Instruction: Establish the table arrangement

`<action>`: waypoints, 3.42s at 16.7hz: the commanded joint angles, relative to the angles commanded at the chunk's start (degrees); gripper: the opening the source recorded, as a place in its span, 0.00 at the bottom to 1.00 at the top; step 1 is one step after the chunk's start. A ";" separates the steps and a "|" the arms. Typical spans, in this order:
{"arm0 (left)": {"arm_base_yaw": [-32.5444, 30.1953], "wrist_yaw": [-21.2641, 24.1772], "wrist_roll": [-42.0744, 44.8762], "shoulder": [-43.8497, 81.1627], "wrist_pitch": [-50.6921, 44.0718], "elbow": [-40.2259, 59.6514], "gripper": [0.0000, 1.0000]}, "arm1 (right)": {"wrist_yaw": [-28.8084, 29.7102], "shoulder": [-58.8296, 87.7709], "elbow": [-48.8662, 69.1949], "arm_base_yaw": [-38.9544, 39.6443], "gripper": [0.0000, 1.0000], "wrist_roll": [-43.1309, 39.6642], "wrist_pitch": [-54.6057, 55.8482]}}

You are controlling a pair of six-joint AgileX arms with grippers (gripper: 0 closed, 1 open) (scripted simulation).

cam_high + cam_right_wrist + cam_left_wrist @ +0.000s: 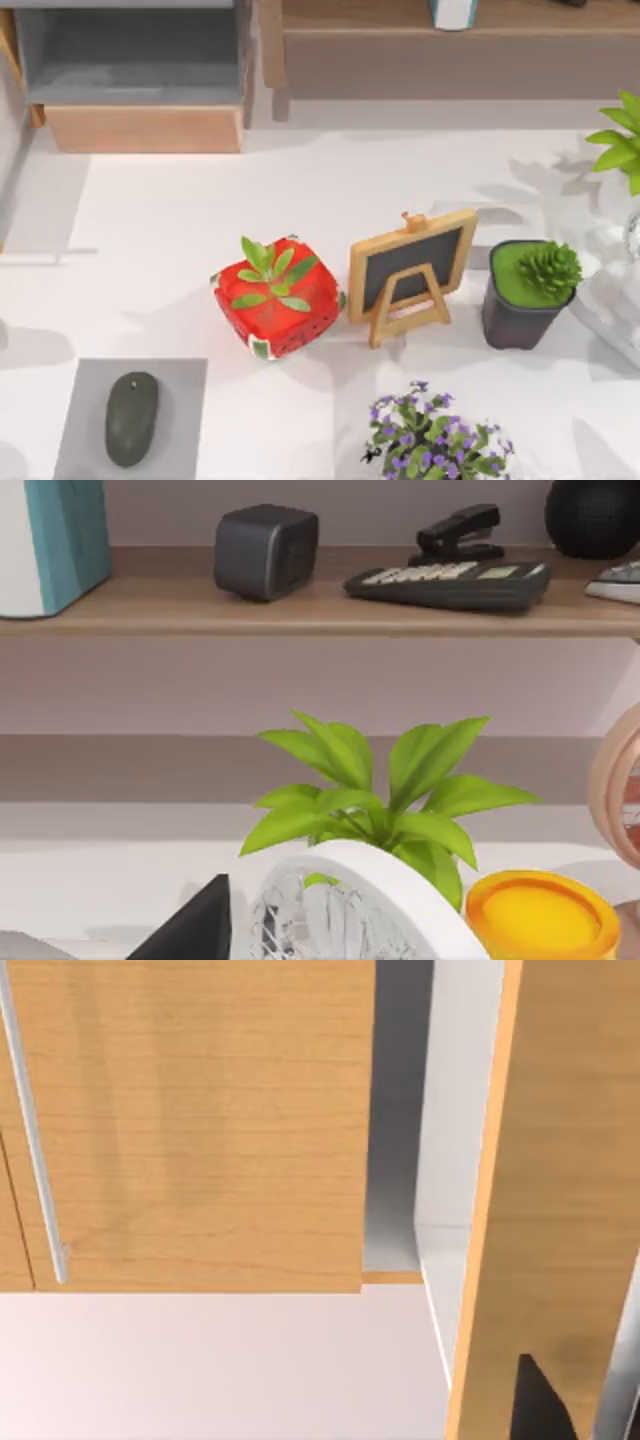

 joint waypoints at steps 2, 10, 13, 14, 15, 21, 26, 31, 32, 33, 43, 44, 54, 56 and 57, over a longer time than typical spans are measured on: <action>0.00 0.00 0.00 0.00 0.00 0.00 0.00 | 0.00 0.00 0.00 0.00 1.00 0.00 0.00; -0.37 -0.61 -0.16 1.16 -1.06 0.90 0.00 | 0.00 0.00 0.00 0.00 1.00 0.00 0.00; -3.16 -3.19 -0.33 3.30 -4.13 6.39 0.00 | 0.00 0.00 0.00 0.00 1.00 0.00 0.00; -4.22 -4.24 -0.37 4.15 -5.34 8.79 0.00 | 0.00 0.00 0.00 0.00 1.00 0.00 0.00; -5.21 -5.24 -0.41 4.91 -6.45 10.70 0.00 | 0.00 0.00 0.00 0.00 1.00 0.00 0.00; -6.19 -6.48 -0.60 5.77 -8.08 12.49 0.00 | 0.00 0.00 0.00 0.00 1.00 0.00 0.00; -8.12 -8.39 -0.52 8.57 -11.25 18.29 0.00 | 0.00 0.00 0.00 0.00 1.00 0.00 0.00; -10.97 -11.17 -0.79 11.96 -15.88 26.66 0.00 | 0.00 0.00 0.00 0.00 1.00 0.00 0.00; -11.07 -11.27 -0.82 12.08 -16.05 26.90 0.00 | 0.00 0.00 0.00 0.00 1.00 0.00 0.00; -11.07 -11.27 -0.82 12.08 -16.05 26.90 0.00 | 0.00 0.00 0.00 0.00 1.00 0.00 0.00; -13.82 -14.07 -0.98 18.25 -23.22 40.63 0.00 | 0.00 0.00 0.00 0.00 1.00 0.00 0.00; -14.19 -14.44 -1.01 18.94 -24.11 41.97 0.00 | 0.00 0.00 0.00 0.00 1.00 0.00 0.00; -14.47 -14.71 -1.06 19.40 -24.76 42.85 0.38 | 0.00 0.00 0.00 0.00 1.00 0.00 0.00; -14.47 -14.71 -1.06 19.40 -24.76 42.85 0.53 | 0.00 0.00 0.00 0.00 1.00 0.00 0.00; -14.47 -14.71 -1.06 19.40 -24.76 42.85 0.60 | 0.00 0.00 0.00 0.00 1.00 0.00 0.00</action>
